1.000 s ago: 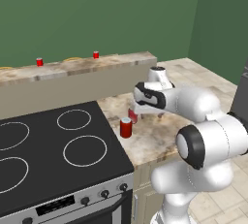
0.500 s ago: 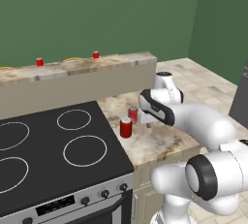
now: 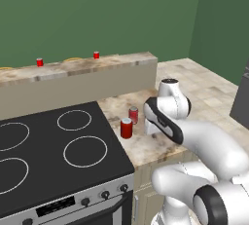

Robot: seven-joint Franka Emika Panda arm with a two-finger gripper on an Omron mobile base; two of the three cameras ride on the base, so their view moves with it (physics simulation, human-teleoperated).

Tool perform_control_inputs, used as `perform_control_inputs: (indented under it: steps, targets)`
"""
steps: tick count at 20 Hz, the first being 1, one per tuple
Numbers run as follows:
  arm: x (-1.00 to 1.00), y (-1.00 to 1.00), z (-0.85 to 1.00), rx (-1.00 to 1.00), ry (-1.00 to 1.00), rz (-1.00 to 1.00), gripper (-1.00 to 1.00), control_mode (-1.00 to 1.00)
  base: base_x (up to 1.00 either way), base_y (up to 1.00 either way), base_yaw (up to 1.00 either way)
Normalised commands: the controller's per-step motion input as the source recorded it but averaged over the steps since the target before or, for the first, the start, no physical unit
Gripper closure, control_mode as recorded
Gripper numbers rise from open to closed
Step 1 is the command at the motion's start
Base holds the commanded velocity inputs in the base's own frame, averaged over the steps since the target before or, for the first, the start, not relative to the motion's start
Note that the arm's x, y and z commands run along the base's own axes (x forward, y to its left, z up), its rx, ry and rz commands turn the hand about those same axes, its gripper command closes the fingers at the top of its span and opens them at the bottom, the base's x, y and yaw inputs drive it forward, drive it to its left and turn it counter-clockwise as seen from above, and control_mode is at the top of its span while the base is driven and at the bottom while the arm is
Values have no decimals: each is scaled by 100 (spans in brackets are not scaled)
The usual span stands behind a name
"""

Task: Four empty soda cans are scattered around the kitchen. Gather all the cans and cluster them next to the stove for recycling.

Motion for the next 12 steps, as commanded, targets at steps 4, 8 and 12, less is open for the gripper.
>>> perform_control_inputs:
  steps: [4, 8, 12]
  targets:
    - [-13, 0, 0, 0, 19, 7, -100, -100, 0, 0, 0]
    - [0, 1, 0, 0, 3, 0, -100, -100, 0, 0, 0]
    - [0, 0, 0, 0, 0, 0, -100, -100, 0, 0, 0]
